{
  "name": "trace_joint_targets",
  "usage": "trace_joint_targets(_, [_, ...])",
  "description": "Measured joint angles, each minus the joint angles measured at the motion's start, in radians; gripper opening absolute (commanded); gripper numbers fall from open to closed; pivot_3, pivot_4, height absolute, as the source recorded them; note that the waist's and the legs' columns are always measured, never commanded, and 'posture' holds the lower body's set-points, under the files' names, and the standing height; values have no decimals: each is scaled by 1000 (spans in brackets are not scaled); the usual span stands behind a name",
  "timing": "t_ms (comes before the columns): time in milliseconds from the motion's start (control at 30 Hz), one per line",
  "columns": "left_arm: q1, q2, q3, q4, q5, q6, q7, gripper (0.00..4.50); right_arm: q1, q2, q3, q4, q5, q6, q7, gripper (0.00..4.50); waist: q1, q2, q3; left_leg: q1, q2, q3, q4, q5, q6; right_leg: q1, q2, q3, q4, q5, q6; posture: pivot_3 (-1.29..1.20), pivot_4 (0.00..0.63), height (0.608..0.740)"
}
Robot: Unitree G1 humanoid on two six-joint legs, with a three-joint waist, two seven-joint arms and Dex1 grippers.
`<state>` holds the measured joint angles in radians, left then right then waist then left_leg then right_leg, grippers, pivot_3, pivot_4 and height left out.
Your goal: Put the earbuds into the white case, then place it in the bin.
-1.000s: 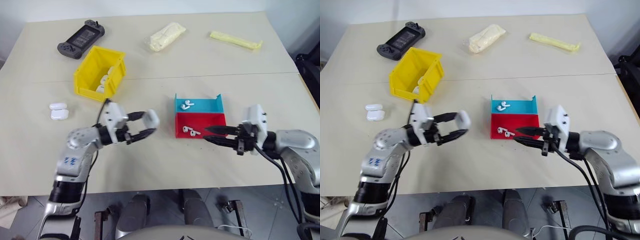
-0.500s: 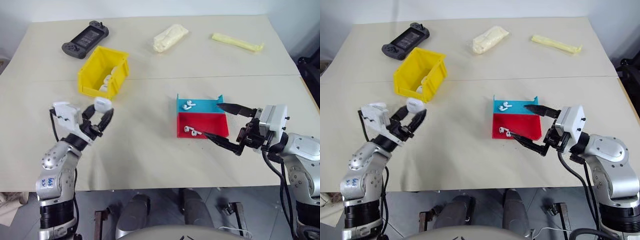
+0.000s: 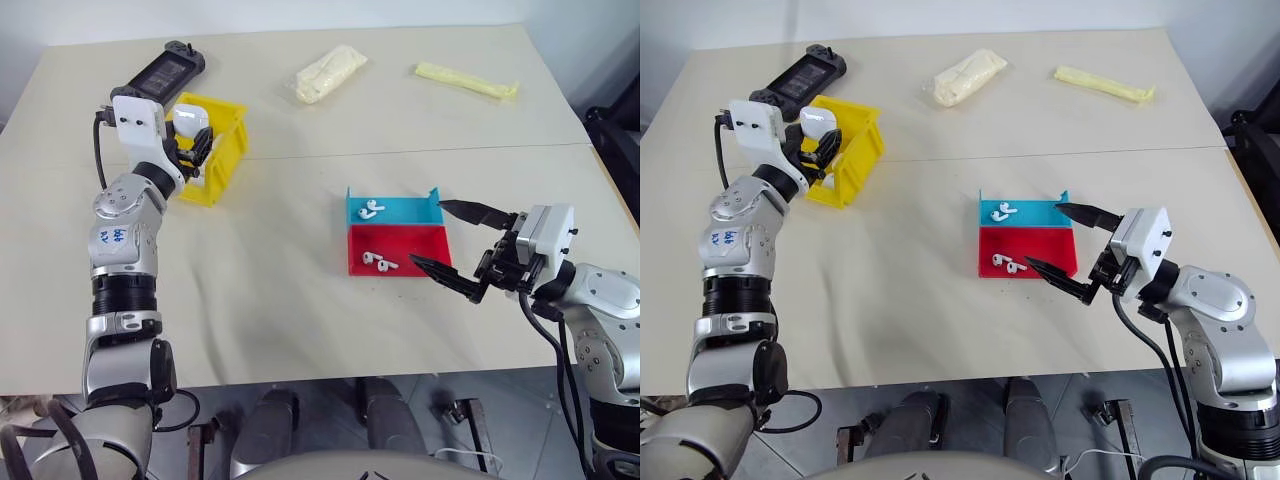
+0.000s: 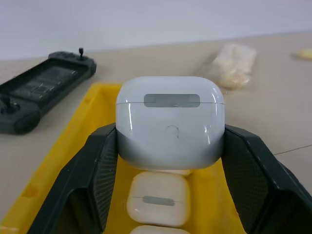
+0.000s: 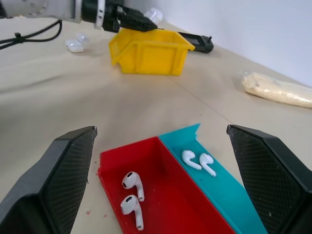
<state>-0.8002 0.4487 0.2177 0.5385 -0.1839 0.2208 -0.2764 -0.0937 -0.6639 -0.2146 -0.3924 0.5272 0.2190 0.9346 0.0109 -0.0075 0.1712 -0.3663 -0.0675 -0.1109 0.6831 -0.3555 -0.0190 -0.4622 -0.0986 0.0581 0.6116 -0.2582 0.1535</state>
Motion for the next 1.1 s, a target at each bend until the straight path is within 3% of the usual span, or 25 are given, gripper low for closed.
trace_joint_targets(67, [-22, 1, -2, 49, 10, -22, -2, 2774, 0, 0, 0, 0, 0, 0, -7, 4468, 0, 0, 0, 0, 0, 0, 0, 0, 0, 0, 0, 0, 0, 0, 0, 0, 150, 740])
trace_joint_targets(233, [-35, 3, 8, 86, -4, -8, -25, 4440, 1, 0, 0, -1, 0, 0, -16, 4500, 1, 0, 0, 0, 0, -1, 0, 0, 0, 0, 0, 0, 0, 0, 0, 0, 150, 740])
trace_joint_targets(400, [-19, 27, 19, 49, -15, 10, -56, 4476, 2, 0, 6, -1, 1, -1, -14, 4500, 1, 0, 0, 0, 0, -3, 1, 0, 0, 0, 0, 0, 1, 0, 0, 0, 150, 740])
trace_joint_targets(567, [236, 143, 19, -230, -71, -16, -265, 4476, -19, -60, 8, 43, 11, 2, 60, 4500, -20, 0, 0, 0, 2, -2, 0, 0, 0, -2, 0, 0, 1, 0, 0, 0, 150, 740])
trace_joint_targets(767, [511, 247, 82, -529, -156, -32, -449, 4476, -67, -81, 14, 128, 14, 2, 133, 4500, -12, 0, 0, 0, 7, -2, 0, -1, 1, 0, -1, 0, 0, 0, 0, 0, 150, 740])
trace_joint_targets(967, [716, 256, 77, -700, -173, -104, -545, 4476, -97, -76, 15, 172, 12, -1, 154, 4500, -4, 0, 0, 1, 6, -2, 0, -1, 1, 1, -2, 0, -1, 0, 0, 0, 150, 740])
trace_joint_targets(1100, [733, 234, 35, -723, -170, -115, -554, 4476, -97, -67, 16, 187, 8, -4, 147, 4500, 1, 0, 0, 1, 6, -1, 0, -1, 1, 1, -1, 0, -1, 0, 0, 0, 150, 740])
